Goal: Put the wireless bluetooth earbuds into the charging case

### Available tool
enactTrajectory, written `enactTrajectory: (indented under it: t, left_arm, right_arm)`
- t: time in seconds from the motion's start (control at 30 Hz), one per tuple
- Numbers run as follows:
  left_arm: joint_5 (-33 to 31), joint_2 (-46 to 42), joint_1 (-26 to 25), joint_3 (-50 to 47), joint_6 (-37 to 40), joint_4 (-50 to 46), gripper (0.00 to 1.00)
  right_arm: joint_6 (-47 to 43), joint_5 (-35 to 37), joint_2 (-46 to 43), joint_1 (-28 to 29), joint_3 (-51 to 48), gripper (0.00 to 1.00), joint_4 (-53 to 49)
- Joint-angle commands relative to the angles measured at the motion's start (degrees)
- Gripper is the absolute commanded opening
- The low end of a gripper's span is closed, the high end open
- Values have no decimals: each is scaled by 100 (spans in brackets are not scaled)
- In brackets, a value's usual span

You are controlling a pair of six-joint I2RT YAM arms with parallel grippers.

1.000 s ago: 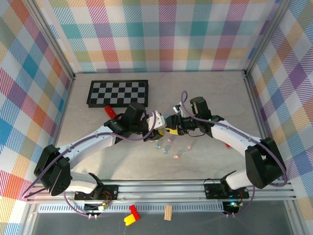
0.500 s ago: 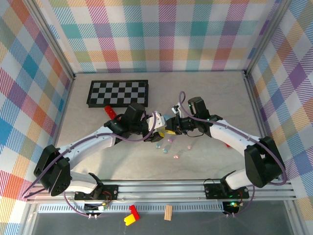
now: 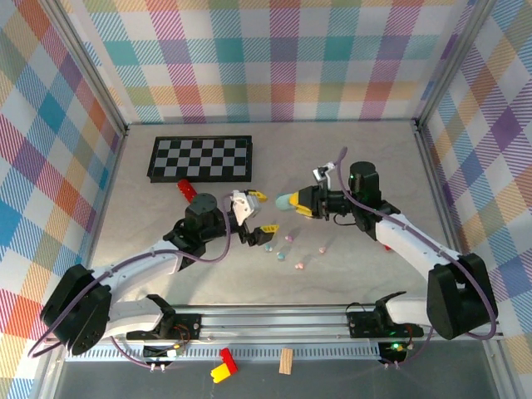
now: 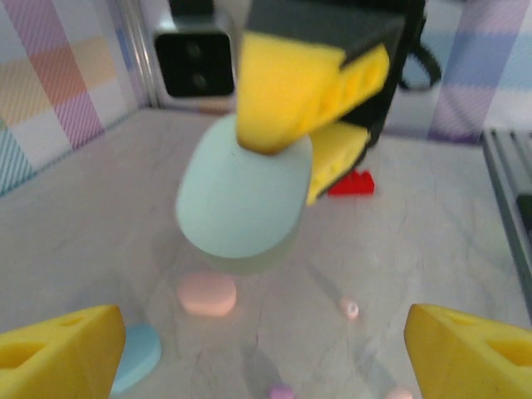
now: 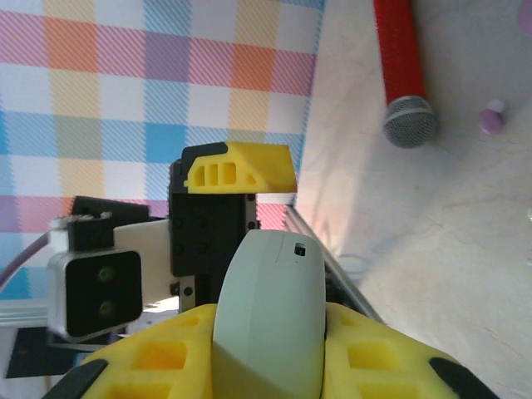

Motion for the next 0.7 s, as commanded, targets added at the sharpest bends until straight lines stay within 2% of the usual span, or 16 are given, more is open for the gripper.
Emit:
enactTrajectory:
  t: [0.0,0.1,0.2,0.43,0.67]
  left_arm:
    - [645,333,154,-72,-888,1910,86]
    - [859,741,207,-140,-1212,3144,88]
    - [1123,1241,306,-140,-1573,4559,86]
    - [1681,1684,293,553,-1878,4525,83]
    - [1731,1933,178,922,-2056,4538,77]
  right_arm:
    - [1527,-544,-94,-82,-233,9,1976]
    - [2339,-519,-68,-123,-356,8,2922]
    - [2928,-405,-66,-128,-395,9,3461]
    - [3203,-272,-250,-129,-334,8,3715]
    - [3378,-241,-287,-132,-262,8,3978]
